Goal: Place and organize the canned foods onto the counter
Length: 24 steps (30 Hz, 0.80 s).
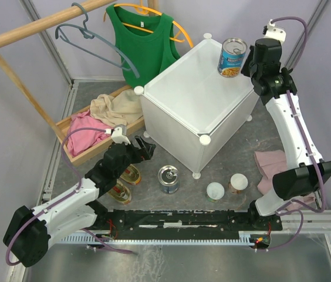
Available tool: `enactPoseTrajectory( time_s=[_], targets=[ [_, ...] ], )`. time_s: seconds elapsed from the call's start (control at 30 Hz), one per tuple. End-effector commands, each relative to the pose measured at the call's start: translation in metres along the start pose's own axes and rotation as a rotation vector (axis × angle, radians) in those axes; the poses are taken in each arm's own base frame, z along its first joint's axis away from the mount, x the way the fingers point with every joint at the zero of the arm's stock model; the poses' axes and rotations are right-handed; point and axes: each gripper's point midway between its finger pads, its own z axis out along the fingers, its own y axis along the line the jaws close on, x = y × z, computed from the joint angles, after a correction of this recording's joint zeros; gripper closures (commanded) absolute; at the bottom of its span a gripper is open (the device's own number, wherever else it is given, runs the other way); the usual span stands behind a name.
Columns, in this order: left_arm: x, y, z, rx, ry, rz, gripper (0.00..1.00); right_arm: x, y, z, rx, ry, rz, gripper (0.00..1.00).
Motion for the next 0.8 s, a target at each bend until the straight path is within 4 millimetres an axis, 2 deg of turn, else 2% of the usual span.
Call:
enactPoseTrajectory(
  time_s=[0.0,0.37,0.77],
  targets=[
    [-0.017,-0.013,0.001,0.025,-0.045,-0.048,0.01,-0.009,0.014,0.010,-0.064,-0.020,0.059,0.93],
    [-0.016,-0.013,0.001,0.027,-0.042,-0.046,0.00,0.005,0.023,0.018,-0.100,0.017,0.077,0.92],
    [-0.016,-0.013,0.000,0.029,-0.044,-0.051,0.00,0.007,0.035,0.033,-0.125,0.033,0.076,0.91]
  ],
)
